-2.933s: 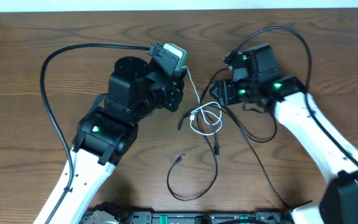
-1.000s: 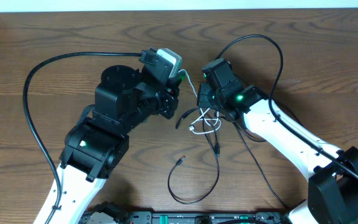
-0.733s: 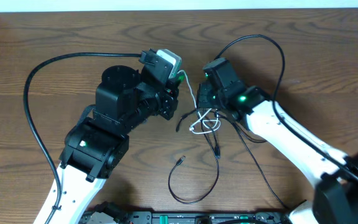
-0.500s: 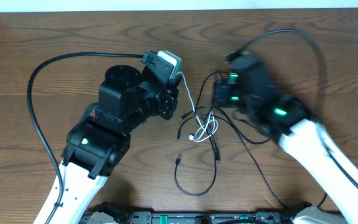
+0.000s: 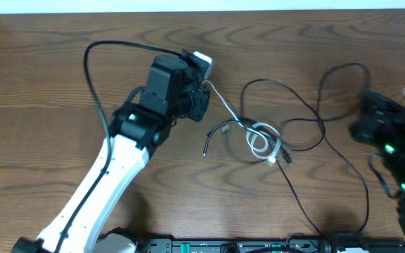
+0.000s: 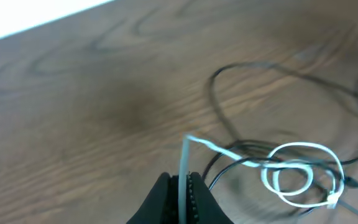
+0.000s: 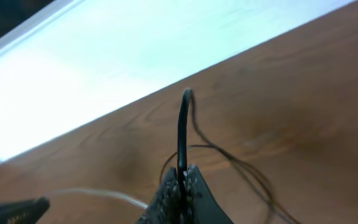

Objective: Untangle cables
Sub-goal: 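Pull the cables apart, left gripper to far left, right to far right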

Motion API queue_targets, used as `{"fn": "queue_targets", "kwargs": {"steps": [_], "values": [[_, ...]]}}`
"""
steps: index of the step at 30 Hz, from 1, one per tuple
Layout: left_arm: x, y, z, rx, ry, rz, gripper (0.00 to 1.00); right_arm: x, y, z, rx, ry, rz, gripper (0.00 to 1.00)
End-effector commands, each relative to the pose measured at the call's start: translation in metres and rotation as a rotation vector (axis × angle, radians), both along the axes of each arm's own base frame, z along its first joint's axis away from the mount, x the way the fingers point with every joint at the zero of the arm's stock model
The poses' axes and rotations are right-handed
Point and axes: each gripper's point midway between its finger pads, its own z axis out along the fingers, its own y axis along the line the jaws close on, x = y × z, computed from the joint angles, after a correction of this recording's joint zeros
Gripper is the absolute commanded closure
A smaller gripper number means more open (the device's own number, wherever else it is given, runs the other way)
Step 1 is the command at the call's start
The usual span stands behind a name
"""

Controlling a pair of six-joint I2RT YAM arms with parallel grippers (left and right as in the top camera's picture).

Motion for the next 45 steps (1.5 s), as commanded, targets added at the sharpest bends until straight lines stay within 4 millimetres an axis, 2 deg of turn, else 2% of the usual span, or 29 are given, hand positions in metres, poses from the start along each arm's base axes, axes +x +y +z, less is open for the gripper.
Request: {"fn": "queue_targets", "kwargs": {"steps": [1, 7, 13, 18, 23, 30, 35, 41, 45], "values": [[0.011, 0.013, -0.016, 0.034, 0.03, 0.036, 0.92, -0.009, -0.027, 0.012, -0.035, -0.014, -0.089, 0.99], [0.032, 0.06, -0.034, 0.043, 0.083, 0.167, 0.92, -0.015, -0.049, 0.016, -0.042, -0.01, -0.176, 0.99], [0.049, 0.136, -0.033, 0.006, 0.097, 0.377, 0.92, -0.018, -0.075, 0.009, -0.068, 0.025, -0.294, 0.99], [0.053, 0.18, -0.031, -0.06, 0.108, 0.478, 0.92, -0.016, -0.098, -0.008, -0.096, 0.108, -0.376, 0.99], [0.057, 0.22, -0.025, -0.119, 0.088, 0.578, 0.92, -0.013, -0.128, -0.036, -0.094, 0.235, -0.473, 0.99], [0.054, 0.238, -0.022, -0.177, 0.092, 0.597, 0.92, -0.016, -0.17, -0.088, -0.033, 0.457, -0.59, 0.99], [0.054, 0.238, -0.023, -0.178, 0.092, 0.598, 0.92, -0.017, -0.183, -0.121, -0.003, 0.598, -0.615, 0.99], [0.053, 0.231, -0.018, -0.215, 0.093, 0.573, 0.92, 0.006, -0.16, -0.146, 0.018, 0.675, -0.463, 0.99], [0.053, 0.227, -0.015, -0.226, 0.089, 0.561, 0.92, 0.024, -0.13, -0.153, -0.016, 0.692, -0.345, 0.99]]}}
